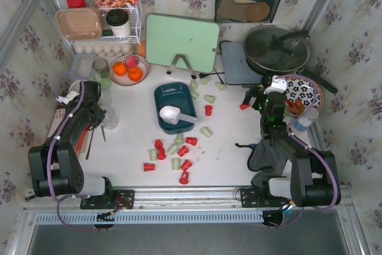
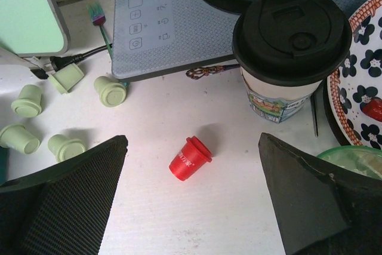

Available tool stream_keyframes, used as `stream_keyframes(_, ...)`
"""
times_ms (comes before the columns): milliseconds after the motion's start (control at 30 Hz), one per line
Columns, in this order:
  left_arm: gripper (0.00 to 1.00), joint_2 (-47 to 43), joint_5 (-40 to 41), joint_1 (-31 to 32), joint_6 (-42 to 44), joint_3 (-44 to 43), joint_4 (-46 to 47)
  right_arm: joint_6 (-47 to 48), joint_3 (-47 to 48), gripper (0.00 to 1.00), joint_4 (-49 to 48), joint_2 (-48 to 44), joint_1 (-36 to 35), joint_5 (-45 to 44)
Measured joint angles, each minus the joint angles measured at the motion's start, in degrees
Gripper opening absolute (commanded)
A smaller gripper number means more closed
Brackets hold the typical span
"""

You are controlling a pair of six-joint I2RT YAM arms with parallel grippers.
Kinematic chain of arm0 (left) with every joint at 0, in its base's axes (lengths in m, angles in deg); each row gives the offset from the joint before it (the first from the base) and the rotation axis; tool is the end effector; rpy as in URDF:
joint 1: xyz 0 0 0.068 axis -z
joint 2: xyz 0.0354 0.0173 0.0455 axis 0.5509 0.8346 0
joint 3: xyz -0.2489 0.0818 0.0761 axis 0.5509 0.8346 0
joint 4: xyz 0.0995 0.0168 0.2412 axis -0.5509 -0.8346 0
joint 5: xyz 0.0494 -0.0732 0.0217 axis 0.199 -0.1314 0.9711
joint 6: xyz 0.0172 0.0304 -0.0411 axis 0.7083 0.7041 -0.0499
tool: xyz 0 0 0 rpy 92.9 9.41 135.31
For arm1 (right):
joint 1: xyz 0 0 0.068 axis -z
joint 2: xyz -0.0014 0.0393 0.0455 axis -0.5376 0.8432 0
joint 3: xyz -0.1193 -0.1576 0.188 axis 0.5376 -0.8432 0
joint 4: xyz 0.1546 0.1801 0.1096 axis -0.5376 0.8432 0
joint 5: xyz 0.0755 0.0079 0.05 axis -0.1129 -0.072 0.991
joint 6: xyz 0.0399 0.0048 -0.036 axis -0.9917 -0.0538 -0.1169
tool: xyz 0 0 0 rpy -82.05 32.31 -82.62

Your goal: Mix the coffee capsules in the storage basket

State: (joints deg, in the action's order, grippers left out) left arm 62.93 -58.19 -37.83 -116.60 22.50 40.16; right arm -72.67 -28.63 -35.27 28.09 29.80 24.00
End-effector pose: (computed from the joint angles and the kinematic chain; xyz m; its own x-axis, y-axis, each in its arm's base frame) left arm 0.2726 0.0331 0.2266 -0.3687 -0.7466 -0.5539 -0.8098 0.5505 -0.2030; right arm 0.2674 0.0094 0.2107 -0.2246 0.1874 -0.9563 0.0869 0.9813 0.1719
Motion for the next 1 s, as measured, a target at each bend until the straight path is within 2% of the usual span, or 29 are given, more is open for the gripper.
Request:
stream_keyframes(67, 0.01, 1.0, 0.3, -0.7, 0.0, -0.4, 0.0, 0.0, 0.0, 1.0, 0.0, 0.0, 0.0, 0.0)
stream_keyframes(100, 0.05, 1.7, 0.4, -1.0, 0.0, -0.6, 0.0, 0.0, 0.1, 1.0, 0.0, 0.1, 0.0, 0.1)
stream_keyframes(167, 0.17, 2.6, 0.9, -1.5, 0.0, -1.3, 0.3, 0.0, 0.1, 1.0, 0.0, 0.3, 0.0, 0.3)
stream_keyframes(233, 0.23, 3.0, 1.2, -1.7, 0.0, -1.6, 0.3, 0.0, 0.1, 1.0, 0.0, 0.4, 0.0, 0.7)
stream_keyframes(367, 0.45, 2.8, 1.4, -1.9, 0.7, -1.9, 0.4, 0.0, 0.4, 1.0, 0.0, 0.7, 0.0, 1.3)
stream_keyframes(433, 0.53, 2.0, 1.1, -1.9, 1.5, -2.0, 0.5, 0.0, 0.4, 1.0, 0.0, 0.7, -0.1, 2.4)
stream_keyframes(700, 0.71, -6.7, -3.9, -1.9, 6.1, -3.2, -0.2, 2.3, 0.9, 1.0, 0.0, 0.5, -3.0, 4.0)
stream_keyframes(900, 0.79, -14.1, -11.0, -1.9, 13.2, -6.3, -4.0, 6.3, 2.0, 1.0, 0.0, 0.1, -7.7, 4.0)
stream_keyframes(1000, 0.8, -16.9, -15.6, -1.9, 17.9, -7.3, -6.5, 8.6, 2.4, 1.0, -0.1, 0.1, -10.6, 3.2)
